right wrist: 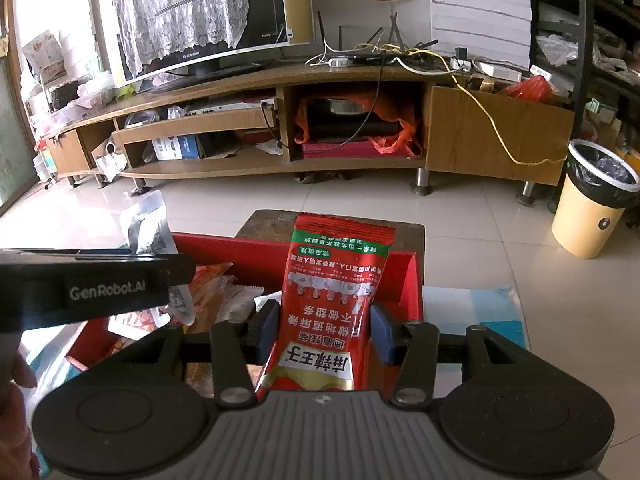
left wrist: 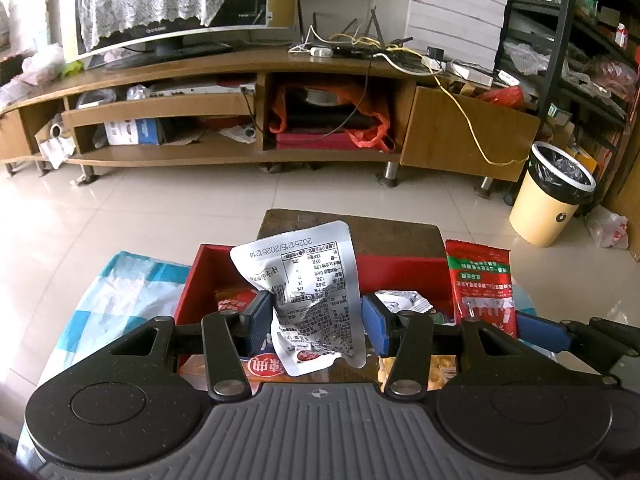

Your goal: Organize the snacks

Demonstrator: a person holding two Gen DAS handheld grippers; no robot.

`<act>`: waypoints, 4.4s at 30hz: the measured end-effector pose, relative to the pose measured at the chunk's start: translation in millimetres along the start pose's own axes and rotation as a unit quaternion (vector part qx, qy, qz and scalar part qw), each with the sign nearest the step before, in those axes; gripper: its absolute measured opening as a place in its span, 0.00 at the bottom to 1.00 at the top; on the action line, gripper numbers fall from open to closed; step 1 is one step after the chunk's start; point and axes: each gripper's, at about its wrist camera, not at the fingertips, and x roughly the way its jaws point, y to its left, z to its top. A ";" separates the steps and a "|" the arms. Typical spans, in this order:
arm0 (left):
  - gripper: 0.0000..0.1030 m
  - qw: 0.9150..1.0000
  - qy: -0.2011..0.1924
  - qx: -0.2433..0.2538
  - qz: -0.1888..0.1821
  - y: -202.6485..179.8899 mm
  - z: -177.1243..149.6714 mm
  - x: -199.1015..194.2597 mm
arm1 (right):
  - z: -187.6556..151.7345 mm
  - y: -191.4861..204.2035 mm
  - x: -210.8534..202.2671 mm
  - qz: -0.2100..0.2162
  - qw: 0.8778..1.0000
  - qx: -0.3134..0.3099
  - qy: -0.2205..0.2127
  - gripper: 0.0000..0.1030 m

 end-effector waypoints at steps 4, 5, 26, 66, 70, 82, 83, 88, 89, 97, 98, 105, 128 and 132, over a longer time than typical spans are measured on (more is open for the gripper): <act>0.55 1.000 0.003 0.000 -0.001 -0.8 -0.1 5.1 | 0.4 -2.4 5.5 0.001 1.000 0.001 0.003 0.43; 0.55 1.000 0.003 0.000 -0.001 -1.0 -0.6 5.7 | 0.5 -2.7 6.6 0.001 1.000 0.001 0.004 0.43; 0.51 1.000 0.030 0.005 -0.003 -4.1 -7.7 36.2 | -6.5 -7.9 30.7 0.007 1.000 0.002 0.019 0.41; 0.75 0.999 0.043 -0.006 0.007 2.8 -6.0 17.8 | -5.7 -7.3 24.3 -0.005 0.999 0.022 0.038 0.42; 0.78 0.999 0.048 -0.010 0.010 4.4 -6.9 19.0 | -4.8 -7.3 27.6 -0.008 0.999 0.022 0.043 0.44; 0.87 0.998 0.058 -0.023 0.012 10.9 -7.2 9.0 | -2.4 -6.6 20.7 -0.011 0.999 0.020 0.048 0.49; 0.88 0.998 0.057 -0.023 0.013 10.8 -6.9 7.6 | -2.1 -5.8 20.0 -0.011 0.999 0.018 0.049 0.49; 0.91 0.998 0.061 -0.027 0.018 14.0 -6.1 6.4 | -0.8 -3.4 18.7 -0.011 0.998 0.014 0.052 0.51; 0.91 0.997 0.063 -0.029 0.017 14.6 -6.4 6.4 | -1.1 -3.2 18.2 -0.011 0.998 0.015 0.052 0.51; 0.92 0.998 0.063 -0.028 0.016 14.8 -9.5 -2.2 | -4.2 -0.9 7.5 -0.010 0.999 0.015 0.050 0.52; 0.92 0.998 0.062 -0.029 0.016 15.0 -9.7 -4.2 | -4.5 -0.9 5.1 -0.010 0.999 0.015 0.048 0.52; 0.94 0.998 0.056 -0.026 0.017 14.5 -12.0 -17.0 | -7.0 -1.6 -11.4 -0.012 0.999 0.018 0.040 0.55; 0.98 0.998 0.051 0.006 0.027 3.3 -37.0 -53.0 | -22.2 -9.2 -62.1 -0.026 0.999 0.034 0.023 0.56; 0.98 0.999 0.049 0.005 0.024 2.6 -39.7 -57.3 | -24.9 -9.4 -68.6 -0.027 0.999 0.035 0.021 0.56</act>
